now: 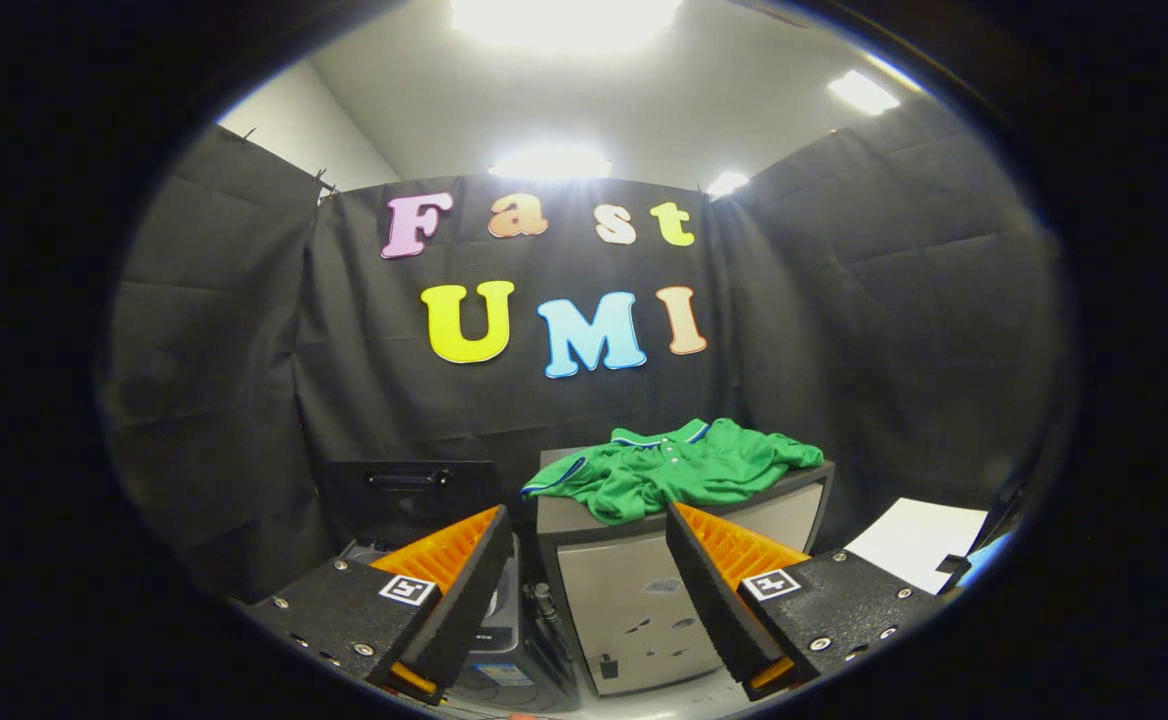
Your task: Put the clothes into the washing machine and then close the washing machine lid.
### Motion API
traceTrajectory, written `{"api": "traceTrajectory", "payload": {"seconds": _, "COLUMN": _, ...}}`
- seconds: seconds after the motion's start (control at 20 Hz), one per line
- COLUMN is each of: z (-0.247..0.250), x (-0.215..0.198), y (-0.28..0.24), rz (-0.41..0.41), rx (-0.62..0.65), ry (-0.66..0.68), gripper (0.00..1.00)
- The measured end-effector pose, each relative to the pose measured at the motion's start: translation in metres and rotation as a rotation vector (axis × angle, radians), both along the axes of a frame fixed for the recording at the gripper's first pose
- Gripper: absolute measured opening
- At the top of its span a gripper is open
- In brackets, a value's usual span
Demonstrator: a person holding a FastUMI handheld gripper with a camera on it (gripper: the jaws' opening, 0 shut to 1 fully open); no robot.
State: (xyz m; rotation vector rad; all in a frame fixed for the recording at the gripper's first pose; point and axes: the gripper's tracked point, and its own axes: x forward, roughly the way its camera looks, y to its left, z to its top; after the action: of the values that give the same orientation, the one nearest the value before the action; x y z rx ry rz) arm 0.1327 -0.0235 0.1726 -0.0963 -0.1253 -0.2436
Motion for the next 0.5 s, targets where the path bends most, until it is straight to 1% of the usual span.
{"api": "traceTrajectory", "payload": {"seconds": 0.25, "z": 0.039, "x": 0.042, "y": -0.030, "rz": -0.032, "rx": 0.019, "ry": -0.004, "gripper": 0.96}}
{"api": "traceTrajectory", "payload": {"seconds": 0.35, "z": 0.047, "x": 0.058, "y": -0.051, "rz": -0.051, "rx": 0.028, "ry": 0.010, "gripper": 0.96}}
{"api": "traceTrajectory", "payload": {"seconds": 0.5, "z": 0.054, "x": 0.084, "y": -0.077, "rz": -0.059, "rx": 0.035, "ry": 0.046, "gripper": 0.96}}
